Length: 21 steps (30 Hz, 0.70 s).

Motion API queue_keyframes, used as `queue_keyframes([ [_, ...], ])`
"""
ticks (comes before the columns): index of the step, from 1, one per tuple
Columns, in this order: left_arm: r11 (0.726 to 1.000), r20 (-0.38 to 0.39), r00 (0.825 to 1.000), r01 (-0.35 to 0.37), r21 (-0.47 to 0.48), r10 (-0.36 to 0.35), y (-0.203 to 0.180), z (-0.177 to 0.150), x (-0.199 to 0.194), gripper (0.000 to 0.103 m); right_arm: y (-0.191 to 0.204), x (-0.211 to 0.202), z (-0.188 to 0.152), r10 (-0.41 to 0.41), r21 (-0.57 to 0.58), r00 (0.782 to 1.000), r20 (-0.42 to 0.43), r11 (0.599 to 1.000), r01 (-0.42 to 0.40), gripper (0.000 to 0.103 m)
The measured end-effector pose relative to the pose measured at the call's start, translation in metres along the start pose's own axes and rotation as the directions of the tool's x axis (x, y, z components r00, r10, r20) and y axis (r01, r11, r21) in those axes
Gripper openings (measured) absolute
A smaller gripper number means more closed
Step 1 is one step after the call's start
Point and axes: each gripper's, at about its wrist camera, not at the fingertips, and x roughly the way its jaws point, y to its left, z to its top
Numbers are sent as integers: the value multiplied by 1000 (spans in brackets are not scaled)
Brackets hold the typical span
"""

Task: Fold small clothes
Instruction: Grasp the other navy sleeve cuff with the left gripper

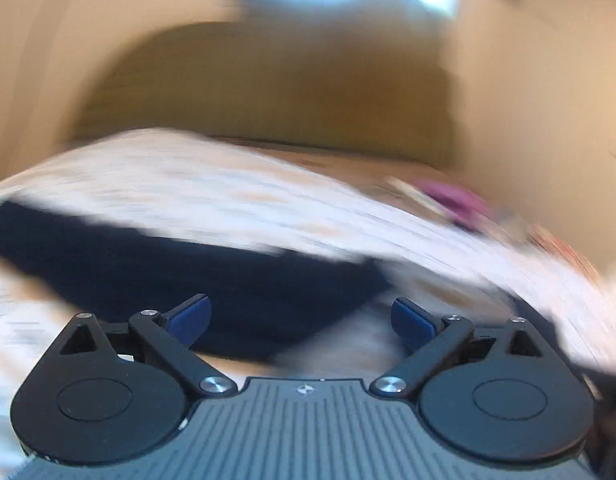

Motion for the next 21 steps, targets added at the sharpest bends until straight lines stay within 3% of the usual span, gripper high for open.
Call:
queue_keyframes([
  [2,976,-7,995,-95,-195,95,63,18,1,93,0,0,0,-1,-2,1000,0,1000,1,74],
  [4,902,-19,988,-147,-406,153,122,31,-1,88,0,0,0,-1,-1,1000,0,1000,1,74],
  [6,817,-12,982,-164,-553,189,165,35,-2,88,0,0,0,2,4,1000,2,1000,-2,74],
  [8,764,-19,978,-175,-621,209,188,38,3,89,0,0,0,3,5,1000,2,1000,-3,74],
  [10,744,-36,976,-185,-642,213,202,40,13,87,-1,0,0,4,6,1000,3,1000,-4,74],
  [13,768,-41,974,-202,-608,223,210,44,30,78,-1,-1,0,5,10,1000,4,1000,-5,74],
  [14,780,-46,968,-228,-583,248,209,46,33,64,-1,-1,0,5,11,1000,5,1000,-5,74],
  [15,791,-53,962,-251,-558,267,207,49,37,40,-1,-1,0,6,12,1000,5,1000,-6,74],
  [17,805,-84,960,-271,-528,269,209,52,48,10,-2,-1,0,9,16,1000,6,1000,-9,74],
  [19,816,-86,953,-292,-498,289,203,53,51,6,-2,-1,0,12,21,1000,7,1000,-12,74],
  [21,852,-48,949,-302,-428,313,183,60,46,5,-3,-1,0,14,25,1000,8,1000,-15,74],
])
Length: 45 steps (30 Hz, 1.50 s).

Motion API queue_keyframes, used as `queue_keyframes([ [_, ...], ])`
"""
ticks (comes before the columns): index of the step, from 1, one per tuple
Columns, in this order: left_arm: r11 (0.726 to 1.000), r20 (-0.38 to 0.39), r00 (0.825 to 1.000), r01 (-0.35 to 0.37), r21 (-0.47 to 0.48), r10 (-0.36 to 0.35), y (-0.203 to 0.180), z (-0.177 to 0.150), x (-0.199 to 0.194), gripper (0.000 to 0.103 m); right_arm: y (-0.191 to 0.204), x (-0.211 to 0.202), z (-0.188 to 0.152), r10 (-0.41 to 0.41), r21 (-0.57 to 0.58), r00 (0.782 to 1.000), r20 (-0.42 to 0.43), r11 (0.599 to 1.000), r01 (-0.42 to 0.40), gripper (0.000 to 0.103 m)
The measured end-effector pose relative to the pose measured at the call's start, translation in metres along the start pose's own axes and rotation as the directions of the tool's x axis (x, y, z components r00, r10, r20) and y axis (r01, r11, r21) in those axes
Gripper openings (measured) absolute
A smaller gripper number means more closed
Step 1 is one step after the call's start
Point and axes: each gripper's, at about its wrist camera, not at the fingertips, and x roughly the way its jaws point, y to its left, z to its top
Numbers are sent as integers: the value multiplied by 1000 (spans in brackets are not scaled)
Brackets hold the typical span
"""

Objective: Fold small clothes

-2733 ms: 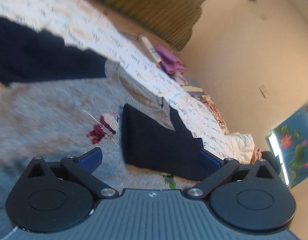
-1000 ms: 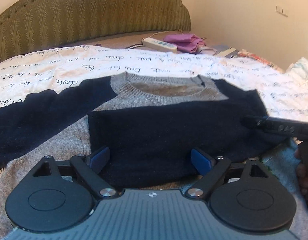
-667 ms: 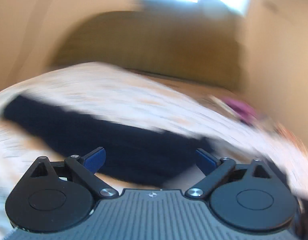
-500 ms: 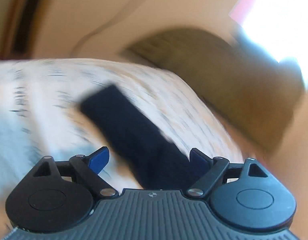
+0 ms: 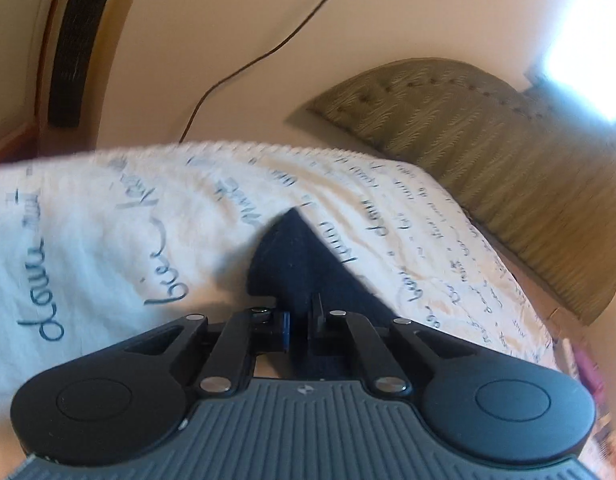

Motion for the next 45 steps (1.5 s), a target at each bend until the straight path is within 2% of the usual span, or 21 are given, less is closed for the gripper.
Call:
queue_keyframes([
  [3,988,62,995,68,142,-78,-47,-13,-30,5,-1,0,0,2,4,1000,1,1000,-2,74],
  [5,961,65,983,155,230,-174,-88,-32,-51,5,-1,0,0,3,7,1000,2,1000,-3,74],
  [8,885,17,940,314,345,-340,-150,-82,-83,5,-3,-1,0,12,21,1000,6,1000,-13,74],
  [11,794,-114,884,458,400,-453,-202,-145,-101,5,-6,-3,-1,23,38,1000,10,999,-23,74],
  [13,742,-215,856,515,429,-469,-227,-190,-104,5,-7,-3,-1,28,45,1000,12,999,-28,74],
  [17,687,-375,840,538,488,-392,-248,-265,-92,6,-7,-3,-1,33,53,999,14,998,-34,74],
  [18,669,-397,840,537,514,-369,-250,-276,-89,17,-7,-3,-1,35,56,999,15,998,-35,74],
  [19,651,-383,845,533,541,-373,-248,-282,-90,19,-8,-3,-1,37,59,999,16,998,-38,74],
  [20,624,-378,839,544,561,-391,-244,-283,-94,28,-9,-4,-1,40,63,999,17,997,-41,74],
  [21,604,-391,826,563,564,-405,-241,-279,-98,46,-10,-4,-1,43,66,999,18,997,-44,74],
  [22,592,-402,812,584,556,-423,-238,-276,-104,56,-10,-4,-1,45,68,999,18,997,-46,74],
  [23,587,-389,809,587,558,-440,-233,-271,-112,70,-11,-4,-1,46,69,999,18,996,-47,74],
  [24,589,-353,819,571,572,-452,-226,-268,-120,78,-10,-4,-1,46,69,999,18,997,-47,74],
  [26,596,-288,834,541,593,-470,-213,-260,-136,85,-10,-4,0,42,64,999,16,997,-43,74],
  [31,625,-275,839,537,567,-470,-170,-249,-154,87,10,-7,13,-14,0,999,-40,1000,14,78],
  [33,642,-289,845,531,553,-449,-159,-251,-152,89,19,-21,23,104,95,994,-27,990,-101,78],
  [35,668,-310,855,518,534,-416,-154,-253,-144,89,33,-23,30,288,189,956,-59,943,-273,78],
  [36,678,-319,856,516,523,-406,-152,-253,-141,89,42,-19,33,361,226,927,-101,916,-332,78],
  [40,700,-318,858,514,495,-405,-149,-251,-136,92,71,11,36,513,369,824,-240,833,-412,78],
  [42,702,-314,857,515,492,-409,-146,-250,-137,93,82,25,33,509,390,808,-296,837,-384,78],
  [45,708,-315,852,523,475,-418,-144,-249,-136,95,90,35,29,486,383,813,-321,851,-359,78],
])
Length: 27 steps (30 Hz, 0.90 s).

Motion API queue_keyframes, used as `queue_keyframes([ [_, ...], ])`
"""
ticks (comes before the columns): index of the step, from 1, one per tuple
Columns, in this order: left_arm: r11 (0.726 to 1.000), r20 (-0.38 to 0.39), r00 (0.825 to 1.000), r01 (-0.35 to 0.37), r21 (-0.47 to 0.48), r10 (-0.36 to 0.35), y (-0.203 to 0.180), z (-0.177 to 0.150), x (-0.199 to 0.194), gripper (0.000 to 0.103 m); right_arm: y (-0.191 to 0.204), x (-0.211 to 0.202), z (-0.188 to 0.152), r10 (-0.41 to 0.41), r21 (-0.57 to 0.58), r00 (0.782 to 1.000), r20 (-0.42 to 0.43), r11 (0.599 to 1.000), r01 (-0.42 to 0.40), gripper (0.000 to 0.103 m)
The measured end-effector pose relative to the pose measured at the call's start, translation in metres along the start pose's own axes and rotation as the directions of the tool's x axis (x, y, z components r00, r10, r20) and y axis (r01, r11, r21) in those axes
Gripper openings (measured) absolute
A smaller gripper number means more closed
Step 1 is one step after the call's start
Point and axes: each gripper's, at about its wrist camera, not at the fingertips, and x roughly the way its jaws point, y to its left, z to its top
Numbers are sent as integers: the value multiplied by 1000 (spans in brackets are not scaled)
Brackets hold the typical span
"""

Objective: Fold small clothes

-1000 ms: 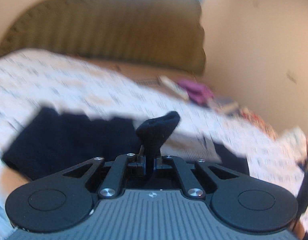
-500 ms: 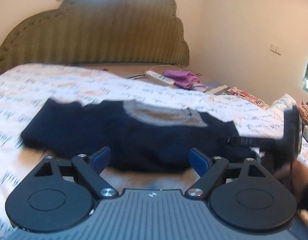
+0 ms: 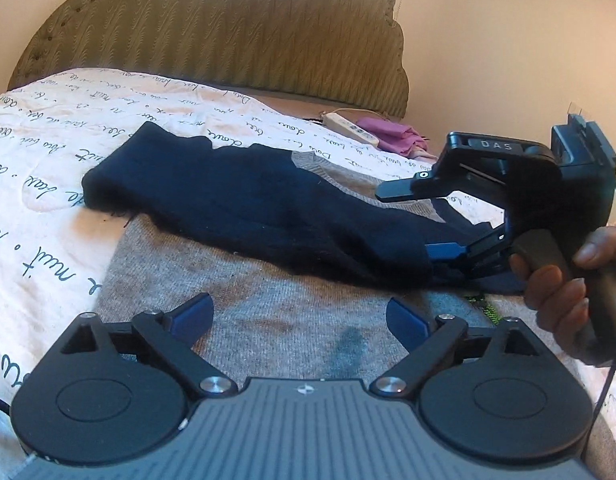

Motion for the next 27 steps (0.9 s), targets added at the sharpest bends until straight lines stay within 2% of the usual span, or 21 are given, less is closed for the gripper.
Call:
queue_keyframes([
  [3,1000,3,1000,7,-20,-7,3,-1,0,96,2,1,-4,22,10,1000,-2,1000,-22,76],
  [4,1000,4,1000,10,-24,-10,4,-1,-1,96,3,3,-6,16,0,1000,-8,1000,-16,56],
  [5,1000,4,1000,12,-28,-12,4,-1,-1,96,4,4,-7,-6,-13,1000,-22,1000,6,42],
  [6,999,5,1000,14,-32,-14,5,0,-1,96,4,8,-8,-41,-26,998,-37,999,40,18],
  [7,999,4,1000,16,-37,-15,5,0,0,97,5,9,-9,-68,-41,997,-34,997,67,12],
  [12,999,6,1000,15,-44,-15,6,0,0,97,15,0,-7,-77,-124,997,14,989,79,6],
  [16,999,6,1000,15,-44,-15,6,0,-1,97,24,-30,8,-68,-206,997,47,975,77,5],
  [19,999,6,1000,15,-43,-15,6,0,-1,97,13,-56,24,-118,-238,990,78,962,133,5],
  [25,999,6,1000,16,-43,-15,6,0,-1,97,-55,-97,43,-266,-129,955,128,951,282,5],
  [27,999,6,1000,16,-43,-15,6,0,-1,98,-76,-102,42,-280,-75,952,127,954,291,5],
])
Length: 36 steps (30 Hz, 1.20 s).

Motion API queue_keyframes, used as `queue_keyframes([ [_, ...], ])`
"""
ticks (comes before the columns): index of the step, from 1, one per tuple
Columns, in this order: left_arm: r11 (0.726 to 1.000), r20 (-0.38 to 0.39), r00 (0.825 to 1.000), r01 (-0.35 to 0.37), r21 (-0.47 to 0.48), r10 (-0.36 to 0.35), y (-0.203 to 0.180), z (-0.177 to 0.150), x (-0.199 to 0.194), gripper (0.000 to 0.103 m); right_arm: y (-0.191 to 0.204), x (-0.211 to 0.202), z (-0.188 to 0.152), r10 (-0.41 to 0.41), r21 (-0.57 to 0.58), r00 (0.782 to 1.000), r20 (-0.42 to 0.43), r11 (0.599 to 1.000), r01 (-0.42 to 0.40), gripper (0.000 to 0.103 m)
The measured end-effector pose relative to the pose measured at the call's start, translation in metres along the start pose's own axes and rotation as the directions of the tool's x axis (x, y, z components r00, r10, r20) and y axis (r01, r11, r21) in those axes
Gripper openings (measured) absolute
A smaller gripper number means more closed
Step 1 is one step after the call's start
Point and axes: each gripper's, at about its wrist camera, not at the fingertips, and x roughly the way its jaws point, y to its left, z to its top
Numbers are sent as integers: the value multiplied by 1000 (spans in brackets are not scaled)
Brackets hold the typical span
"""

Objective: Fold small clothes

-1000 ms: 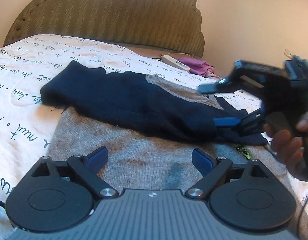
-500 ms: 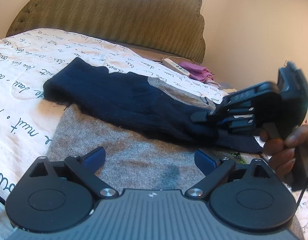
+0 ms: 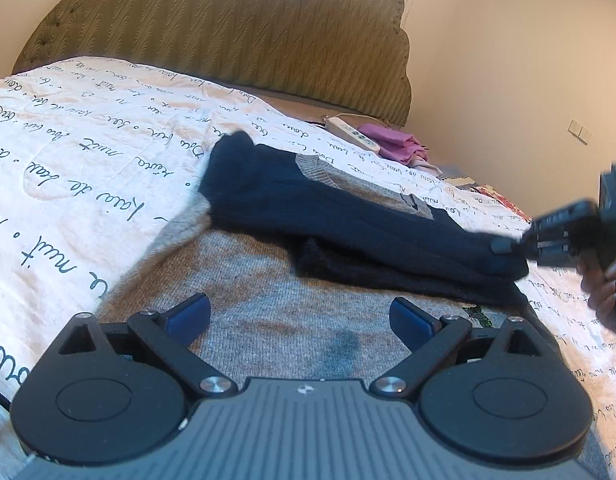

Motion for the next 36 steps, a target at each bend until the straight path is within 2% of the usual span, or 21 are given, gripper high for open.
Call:
queue_keyframes([
  [4,1000,-4,1000,-3,3,3,0,0,1,98,-23,18,-16,-15,43,1000,-27,999,17,8],
  [7,1000,-6,1000,-9,9,9,-2,0,1,98,-30,15,-23,7,104,999,34,995,-10,12],
  [9,1000,-7,1000,-10,8,10,-2,0,1,98,-23,-1,-24,-27,115,993,111,993,14,12],
  [11,1000,-7,1000,-12,7,12,-2,0,1,98,-5,-16,-28,-93,46,975,204,995,85,12],
  [13,1000,-10,1000,-15,7,15,-1,1,1,98,13,-21,-34,-94,-30,964,247,994,105,12],
  [15,1000,-13,1000,-20,10,20,-2,1,2,98,25,-16,-41,-57,-92,978,202,993,77,12],
  [16,1000,-15,1000,-21,12,22,-2,2,3,98,31,-7,-46,-87,-135,980,177,985,112,12],
  [18,999,-17,999,-31,18,31,-4,1,3,98,35,5,-49,-203,-173,964,174,957,233,12],
  [19,999,-17,999,-37,22,37,-5,1,3,98,32,7,-50,-224,-163,958,177,954,253,12],
  [22,998,-19,999,-47,28,48,-6,1,5,98,32,-2,-55,-160,-133,966,203,973,189,13],
  [25,998,-24,998,-55,37,56,-7,1,7,98,27,15,-63,-134,-120,983,127,981,149,13],
  [26,997,-26,998,-59,41,60,-7,1,7,98,22,16,-65,-114,-107,983,146,986,130,13],
  [29,996,-30,997,-71,57,73,-9,0,8,98,12,0,-61,-91,30,986,139,996,88,13],
  [32,995,-30,997,-75,59,77,-9,0,8,98,33,-37,-77,-65,-65,977,201,995,80,16],
  [35,991,-39,994,-97,88,101,-14,0,9,98,52,-62,-111,-7,-153,985,173,988,34,24],
  [36,986,-41,991,-119,115,125,-18,0,8,98,57,-65,-125,-4,-178,988,157,983,33,30],
])
